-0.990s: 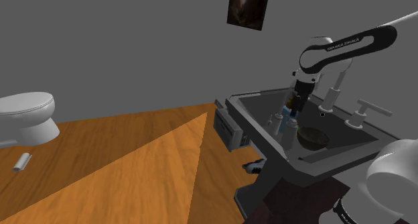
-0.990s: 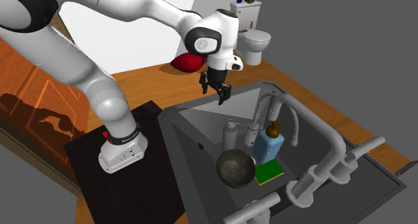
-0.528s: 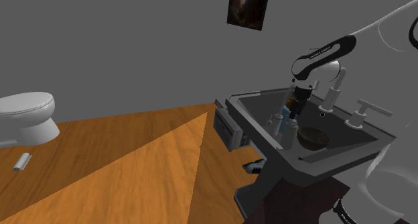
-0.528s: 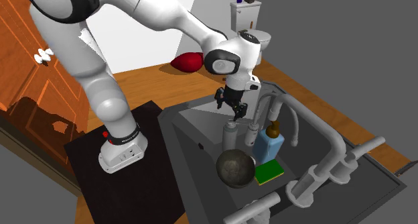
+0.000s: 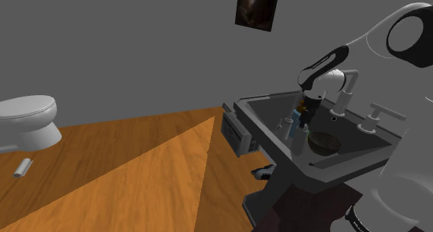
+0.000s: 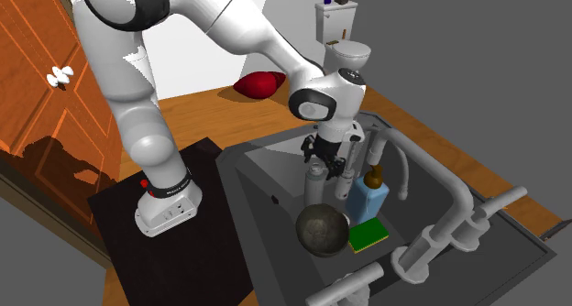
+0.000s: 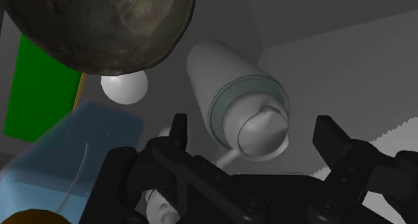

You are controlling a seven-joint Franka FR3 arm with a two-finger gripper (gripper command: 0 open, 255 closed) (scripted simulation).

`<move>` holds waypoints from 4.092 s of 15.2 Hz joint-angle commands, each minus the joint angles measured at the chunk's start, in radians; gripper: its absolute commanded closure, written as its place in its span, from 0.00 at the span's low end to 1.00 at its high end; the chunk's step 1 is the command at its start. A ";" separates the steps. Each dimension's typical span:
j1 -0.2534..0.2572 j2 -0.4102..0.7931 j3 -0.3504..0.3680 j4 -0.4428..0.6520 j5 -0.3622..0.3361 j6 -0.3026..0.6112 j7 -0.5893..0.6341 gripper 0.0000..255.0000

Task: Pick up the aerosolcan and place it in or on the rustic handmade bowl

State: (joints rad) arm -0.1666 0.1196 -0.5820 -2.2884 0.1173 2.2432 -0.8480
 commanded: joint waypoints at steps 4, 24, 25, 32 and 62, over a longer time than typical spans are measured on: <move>-0.004 0.034 0.007 -0.019 0.029 0.047 -0.020 0.00; 0.003 -0.012 -0.002 -0.007 -0.008 -0.002 0.007 1.00; 0.004 -0.023 -0.003 -0.004 -0.017 -0.015 0.014 1.00; 0.010 -0.096 -0.008 0.028 -0.070 -0.104 0.054 1.00; -0.061 -0.296 -0.076 0.274 -0.217 -0.514 -0.017 1.00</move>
State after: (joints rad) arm -0.2160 -0.1751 -0.6430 -2.0313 -0.0935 1.7465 -0.8387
